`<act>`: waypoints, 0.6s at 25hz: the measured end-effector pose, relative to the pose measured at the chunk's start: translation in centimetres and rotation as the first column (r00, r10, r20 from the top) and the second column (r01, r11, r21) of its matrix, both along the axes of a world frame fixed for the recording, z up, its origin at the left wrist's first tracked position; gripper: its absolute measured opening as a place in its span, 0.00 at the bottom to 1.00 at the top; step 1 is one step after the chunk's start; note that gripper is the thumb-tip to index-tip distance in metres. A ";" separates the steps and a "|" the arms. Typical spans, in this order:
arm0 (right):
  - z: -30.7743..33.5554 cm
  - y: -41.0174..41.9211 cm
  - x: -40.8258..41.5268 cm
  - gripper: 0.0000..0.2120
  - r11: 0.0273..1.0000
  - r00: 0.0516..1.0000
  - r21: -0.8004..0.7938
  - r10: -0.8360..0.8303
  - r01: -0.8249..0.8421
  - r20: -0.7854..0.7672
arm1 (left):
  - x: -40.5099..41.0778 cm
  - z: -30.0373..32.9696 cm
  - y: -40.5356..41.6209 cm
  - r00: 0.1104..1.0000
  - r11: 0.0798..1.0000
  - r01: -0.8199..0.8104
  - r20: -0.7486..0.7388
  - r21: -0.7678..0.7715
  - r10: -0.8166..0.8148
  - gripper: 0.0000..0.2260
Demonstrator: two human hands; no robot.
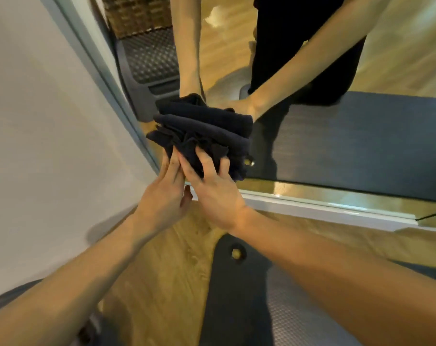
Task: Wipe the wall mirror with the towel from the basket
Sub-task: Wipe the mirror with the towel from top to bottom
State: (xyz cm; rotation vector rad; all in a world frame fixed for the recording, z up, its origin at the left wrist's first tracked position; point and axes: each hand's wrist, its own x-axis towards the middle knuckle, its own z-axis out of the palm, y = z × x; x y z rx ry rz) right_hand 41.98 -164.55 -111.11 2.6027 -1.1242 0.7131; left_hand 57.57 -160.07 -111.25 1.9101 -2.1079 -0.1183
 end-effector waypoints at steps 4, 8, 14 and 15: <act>-1.6 0.3 6.2 0.34 0.990 0.998 0.131 0.051 -0.056 0.041 | 6.7 -1.0 0.5 0.999 1.000 -0.002 0.052 0.027 0.000 0.36; -2.3 0.8 9.4 0.36 0.980 0.994 0.197 -0.016 -0.007 0.112 | 8.4 -1.4 0.4 0.995 0.999 0.023 0.096 0.023 -0.026 0.33; -5.6 0.6 7.9 0.37 0.994 0.991 0.099 0.043 -0.056 0.128 | 7.7 -5.3 0.9 0.997 0.996 0.002 0.072 0.089 -0.008 0.35; -6.9 0.7 7.5 0.38 0.991 0.993 0.122 0.039 -0.052 0.109 | 7.4 -6.1 1.1 0.998 0.995 -0.003 0.063 0.102 -0.003 0.35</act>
